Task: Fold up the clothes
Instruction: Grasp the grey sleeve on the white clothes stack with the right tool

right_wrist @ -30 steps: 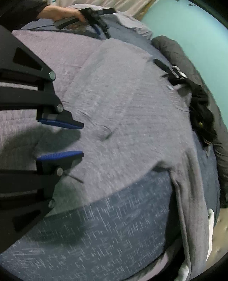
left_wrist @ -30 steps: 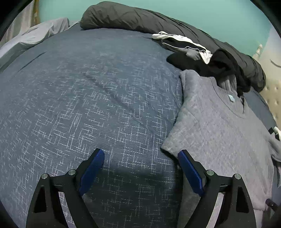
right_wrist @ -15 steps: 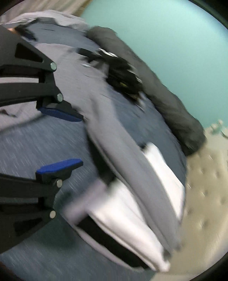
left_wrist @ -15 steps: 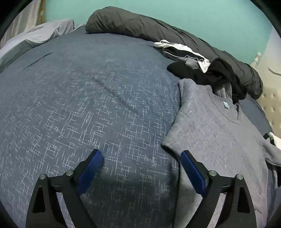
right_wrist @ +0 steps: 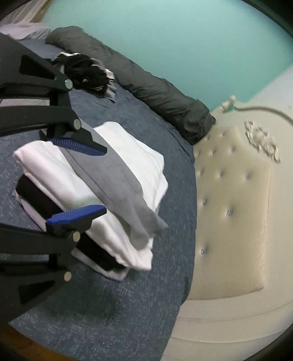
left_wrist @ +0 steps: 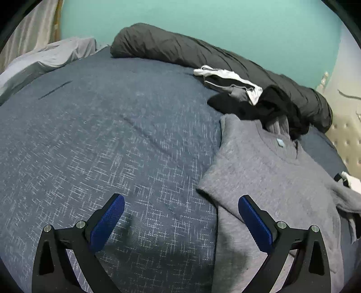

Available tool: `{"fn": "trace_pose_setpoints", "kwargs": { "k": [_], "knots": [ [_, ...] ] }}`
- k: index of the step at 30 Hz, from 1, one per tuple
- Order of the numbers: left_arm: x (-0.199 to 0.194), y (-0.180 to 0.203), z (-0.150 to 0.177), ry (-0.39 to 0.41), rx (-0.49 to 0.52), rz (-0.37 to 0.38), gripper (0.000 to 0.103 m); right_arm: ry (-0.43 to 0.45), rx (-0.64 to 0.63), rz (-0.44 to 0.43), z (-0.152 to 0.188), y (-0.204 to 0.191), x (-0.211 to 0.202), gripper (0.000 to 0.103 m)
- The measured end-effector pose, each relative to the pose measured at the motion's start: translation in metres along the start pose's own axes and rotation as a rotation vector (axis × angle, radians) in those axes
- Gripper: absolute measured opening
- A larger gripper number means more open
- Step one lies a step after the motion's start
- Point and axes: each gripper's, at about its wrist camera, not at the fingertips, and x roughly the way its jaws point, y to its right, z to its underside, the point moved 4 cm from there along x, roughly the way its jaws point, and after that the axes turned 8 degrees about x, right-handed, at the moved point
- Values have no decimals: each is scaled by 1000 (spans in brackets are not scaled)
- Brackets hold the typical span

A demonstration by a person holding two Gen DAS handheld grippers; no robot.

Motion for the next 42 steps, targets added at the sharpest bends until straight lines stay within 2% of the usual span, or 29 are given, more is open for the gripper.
{"fn": "trace_pose_setpoints", "kwargs": {
  "k": [10, 17, 19, 21, 22, 25, 29, 33, 37, 42],
  "knots": [
    [3, -5, 6, -13, 0, -19, 103, -58, 41, 57, -19, 14, 36, 46],
    [6, -7, 9, -22, 21, -37, 103, -45, 52, 99, -27, 22, 56, 46],
    [5, -8, 10, -22, 26, -41, 103, -33, 15, 104, -30, 18, 59, 46],
    [5, -9, 11, -20, 29, -43, 103, -26, -44, 111, -31, 12, 62, 33],
    [4, -9, 11, -20, 32, -44, 103, -23, -68, 109, -30, 10, 62, 19],
    [2, -8, 12, -19, 45, -47, 103, 3, -115, 92, -28, 2, 59, 12],
    [-5, -9, 10, -4, 45, -44, 103, 60, -198, 36, -28, -25, 43, 10],
    [-14, -10, 10, 7, 41, -32, 103, 82, -293, -71, -28, -74, 24, 10],
    [-29, -8, 12, 20, 47, -20, 103, 69, -387, -171, -15, -132, 5, 10],
    [-49, -4, 16, 38, 64, 18, 103, 28, -493, -283, 20, -213, -12, 10]
  ]
}}
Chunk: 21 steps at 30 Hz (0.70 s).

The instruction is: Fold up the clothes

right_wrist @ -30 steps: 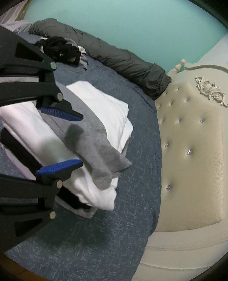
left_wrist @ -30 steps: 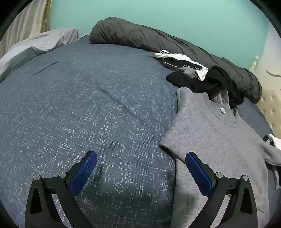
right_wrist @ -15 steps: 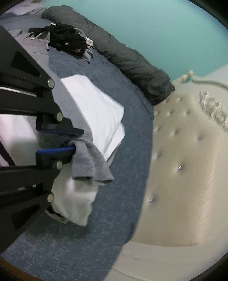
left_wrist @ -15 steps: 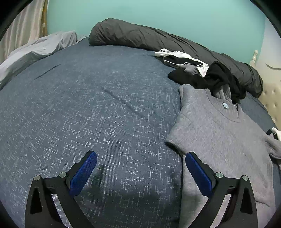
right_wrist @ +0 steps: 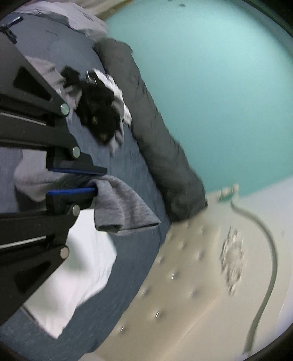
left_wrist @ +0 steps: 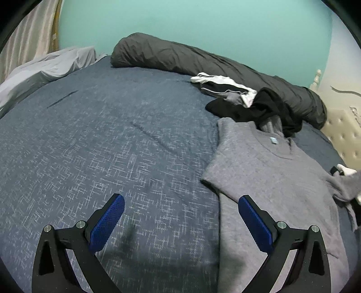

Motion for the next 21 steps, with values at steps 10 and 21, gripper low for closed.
{"fn": "trace_pose_setpoints", "kwargs": {
  "k": [10, 21],
  "knots": [
    [-34, 0, 9, 21, 35, 36, 103, -127, -239, -285, 57, -203, 0, 9],
    [-50, -19, 8, 36, -15, 55, 103, -550, -548, -499, 298, -346, 15, 9]
  ]
}}
